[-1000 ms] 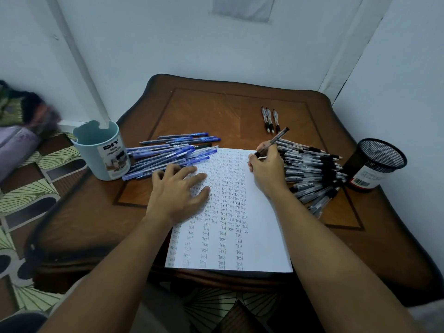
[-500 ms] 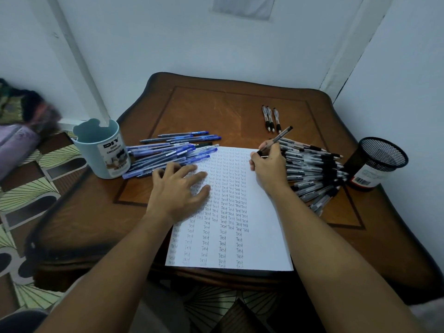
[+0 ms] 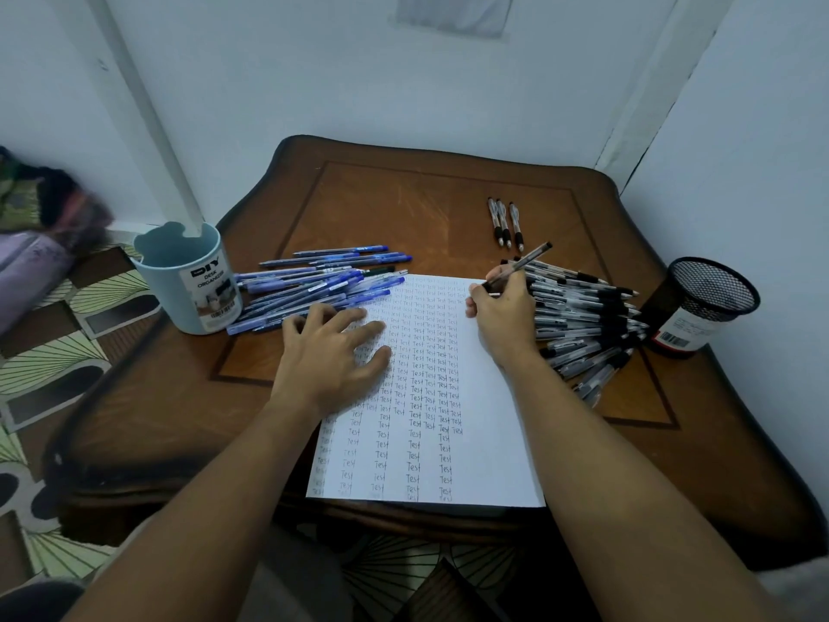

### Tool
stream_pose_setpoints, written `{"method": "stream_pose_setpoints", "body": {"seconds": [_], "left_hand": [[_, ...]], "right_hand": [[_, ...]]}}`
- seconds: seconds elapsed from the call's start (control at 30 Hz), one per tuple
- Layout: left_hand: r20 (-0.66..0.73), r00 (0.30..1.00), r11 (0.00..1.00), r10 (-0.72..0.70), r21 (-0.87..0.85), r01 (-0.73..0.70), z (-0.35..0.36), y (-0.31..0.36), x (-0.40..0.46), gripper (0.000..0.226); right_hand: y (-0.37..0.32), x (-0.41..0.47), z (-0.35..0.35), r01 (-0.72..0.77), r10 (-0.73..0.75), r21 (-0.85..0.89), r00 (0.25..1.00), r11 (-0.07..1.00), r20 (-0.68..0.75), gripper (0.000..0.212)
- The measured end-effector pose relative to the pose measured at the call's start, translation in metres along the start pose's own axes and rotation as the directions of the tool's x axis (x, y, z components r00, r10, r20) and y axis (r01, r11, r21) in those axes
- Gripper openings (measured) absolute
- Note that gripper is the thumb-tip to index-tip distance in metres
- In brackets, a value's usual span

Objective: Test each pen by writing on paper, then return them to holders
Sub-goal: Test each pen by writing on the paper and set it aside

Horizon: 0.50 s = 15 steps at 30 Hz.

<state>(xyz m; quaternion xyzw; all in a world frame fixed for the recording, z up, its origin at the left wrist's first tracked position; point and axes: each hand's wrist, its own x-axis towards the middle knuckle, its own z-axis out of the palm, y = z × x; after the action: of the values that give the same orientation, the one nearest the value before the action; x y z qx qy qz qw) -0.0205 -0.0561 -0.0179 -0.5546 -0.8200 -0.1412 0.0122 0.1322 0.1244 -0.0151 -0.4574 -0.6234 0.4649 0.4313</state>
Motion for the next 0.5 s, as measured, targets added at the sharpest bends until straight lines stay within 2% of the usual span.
{"method": "stream_pose_setpoints", "body": {"seconds": [0.13,0.27,0.37,0.5], "left_hand": [[0.013,1.000,1.000,0.000,0.009,0.000,-0.0002,0.0000,0.0002,0.072],[0.007,1.000,1.000,-0.002,0.012,0.002,0.0002,-0.0006,0.0004,0.072],[0.014,1.000,1.000,-0.003,0.007,0.003,-0.0001,-0.0004,0.0013,0.072],[0.016,1.000,1.000,-0.003,0.001,0.003,-0.0001,-0.0003,0.0003,0.074]], "right_hand": [[0.0005,0.0004,-0.0005,0.009,-0.008,-0.055,1.000,0.998,0.027,0.031],[0.0010,0.0013,-0.0017,-0.022,0.022,0.009,1.000,1.000,0.018,0.027],[0.0020,0.0012,0.0002,0.003,-0.003,-0.038,1.000,0.999,0.009,0.028],[0.0036,0.0002,-0.0004,-0.026,0.027,0.060,1.000,0.998,-0.007,0.021]]}}
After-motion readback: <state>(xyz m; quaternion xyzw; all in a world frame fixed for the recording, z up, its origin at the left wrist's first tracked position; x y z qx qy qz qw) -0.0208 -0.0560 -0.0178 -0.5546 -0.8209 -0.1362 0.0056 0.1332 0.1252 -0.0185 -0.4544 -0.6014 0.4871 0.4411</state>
